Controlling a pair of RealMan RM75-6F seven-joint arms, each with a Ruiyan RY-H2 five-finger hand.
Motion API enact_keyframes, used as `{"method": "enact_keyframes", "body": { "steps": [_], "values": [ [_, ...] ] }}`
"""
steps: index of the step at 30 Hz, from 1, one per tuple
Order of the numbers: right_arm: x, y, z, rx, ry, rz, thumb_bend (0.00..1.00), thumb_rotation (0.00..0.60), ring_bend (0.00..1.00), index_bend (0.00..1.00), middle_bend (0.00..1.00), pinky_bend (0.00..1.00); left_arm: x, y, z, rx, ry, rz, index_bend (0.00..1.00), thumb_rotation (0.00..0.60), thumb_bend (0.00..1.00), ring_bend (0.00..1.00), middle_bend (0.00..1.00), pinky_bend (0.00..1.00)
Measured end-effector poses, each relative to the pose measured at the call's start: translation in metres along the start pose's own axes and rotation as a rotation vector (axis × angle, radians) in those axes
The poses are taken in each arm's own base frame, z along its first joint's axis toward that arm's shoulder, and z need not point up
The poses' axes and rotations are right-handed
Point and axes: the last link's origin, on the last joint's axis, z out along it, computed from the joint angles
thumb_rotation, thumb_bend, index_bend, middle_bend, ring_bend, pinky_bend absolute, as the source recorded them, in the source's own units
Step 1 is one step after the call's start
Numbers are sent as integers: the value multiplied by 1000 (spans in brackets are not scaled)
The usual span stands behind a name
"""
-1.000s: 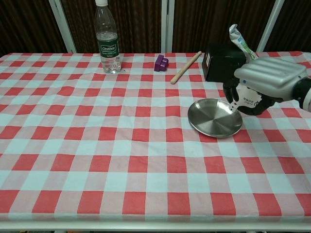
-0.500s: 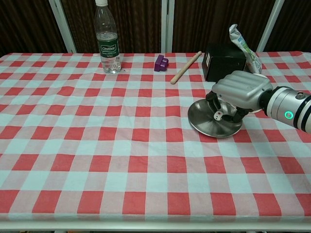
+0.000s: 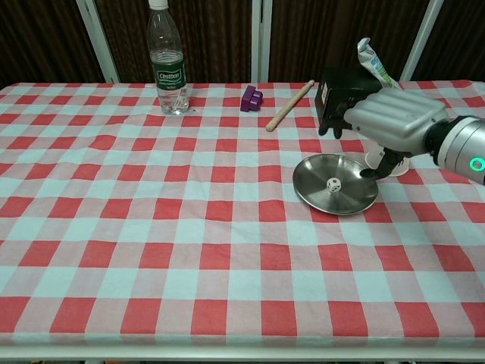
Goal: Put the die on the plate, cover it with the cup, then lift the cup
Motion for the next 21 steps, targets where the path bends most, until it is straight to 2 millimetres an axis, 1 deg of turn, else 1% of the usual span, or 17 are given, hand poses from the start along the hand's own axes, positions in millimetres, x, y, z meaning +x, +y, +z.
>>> {"method": "enact_keyframes", "body": {
  "steps": [2,3,6,9,14,16,21],
  "values": [
    [9,12,-5,-33,24,15,72,600,132,204,291,346,0,0,0,-3,1,1,189,600,75,105,172,94],
    [14,22,-9,-59,33,27,55,600,128,208,282,340,1,1,0,-4,0,1,190,600,74,105,172,93],
    [23,49,-16,-131,29,54,25,600,79,216,229,275,1,2,0,-10,-1,3,190,600,74,105,172,94],
    [23,66,-20,-177,-5,91,24,600,61,215,212,254,1,3,1,-13,-2,2,189,600,74,105,172,94],
    [14,77,-16,-195,-73,107,38,600,69,212,242,264,2,5,1,-13,-6,10,190,600,75,105,172,94],
    [9,79,-13,-195,-96,102,76,600,83,221,263,295,3,5,0,-10,-7,11,190,600,75,105,172,94],
    [1,80,-3,-198,-115,107,156,600,137,283,312,379,5,6,0,-5,-11,17,190,600,75,105,172,94]
  ]
}}
